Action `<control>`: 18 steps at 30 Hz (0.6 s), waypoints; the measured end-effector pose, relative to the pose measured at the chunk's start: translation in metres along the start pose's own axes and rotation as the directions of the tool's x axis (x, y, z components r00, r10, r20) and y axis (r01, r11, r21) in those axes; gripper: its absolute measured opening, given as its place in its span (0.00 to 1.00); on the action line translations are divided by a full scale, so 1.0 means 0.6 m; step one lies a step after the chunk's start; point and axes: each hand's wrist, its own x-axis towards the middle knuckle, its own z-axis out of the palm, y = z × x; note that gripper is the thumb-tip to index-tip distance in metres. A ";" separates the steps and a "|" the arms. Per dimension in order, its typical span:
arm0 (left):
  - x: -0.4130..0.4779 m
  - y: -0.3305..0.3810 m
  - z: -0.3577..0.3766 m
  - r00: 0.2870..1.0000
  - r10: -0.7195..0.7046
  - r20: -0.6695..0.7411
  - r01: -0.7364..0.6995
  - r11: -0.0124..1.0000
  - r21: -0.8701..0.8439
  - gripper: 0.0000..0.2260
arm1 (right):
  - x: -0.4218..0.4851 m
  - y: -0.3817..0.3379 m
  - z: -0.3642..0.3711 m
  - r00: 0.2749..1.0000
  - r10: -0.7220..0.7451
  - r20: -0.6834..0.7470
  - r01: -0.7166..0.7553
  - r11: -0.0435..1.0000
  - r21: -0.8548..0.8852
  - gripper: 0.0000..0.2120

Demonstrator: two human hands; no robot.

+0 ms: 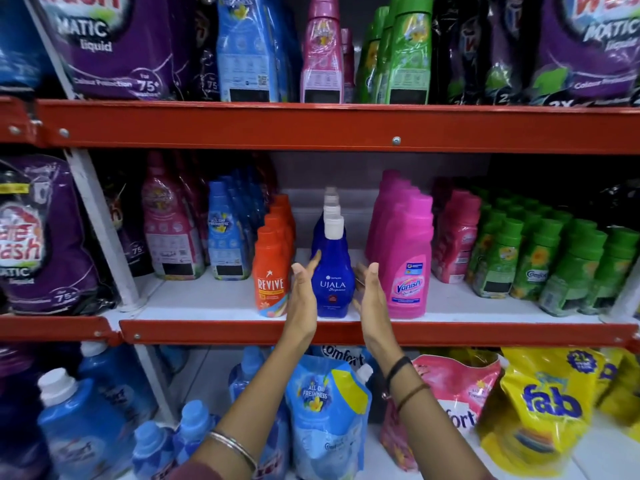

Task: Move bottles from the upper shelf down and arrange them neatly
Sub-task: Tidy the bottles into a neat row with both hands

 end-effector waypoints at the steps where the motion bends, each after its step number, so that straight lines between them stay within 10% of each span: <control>1: 0.002 -0.008 -0.005 1.000 -0.012 0.014 0.012 1.000 0.016 0.29 | 0.002 0.004 -0.001 1.000 -0.012 -0.004 0.012 1.000 -0.001 0.47; 5: 0.001 -0.010 -0.014 0.998 -0.028 0.061 0.025 0.999 0.043 0.28 | 0.012 0.018 -0.008 0.999 -0.040 -0.013 0.040 0.999 -0.014 0.25; 14: -0.011 0.006 -0.016 0.997 -0.032 0.075 0.025 0.996 0.081 0.30 | 0.009 0.017 -0.005 0.999 -0.048 -0.023 0.048 0.999 0.011 0.30; 18: -0.053 0.046 -0.019 0.975 0.218 -0.046 -0.207 0.963 0.173 0.31 | -0.022 0.021 0.022 0.940 -0.252 -0.232 0.243 0.968 -0.064 0.29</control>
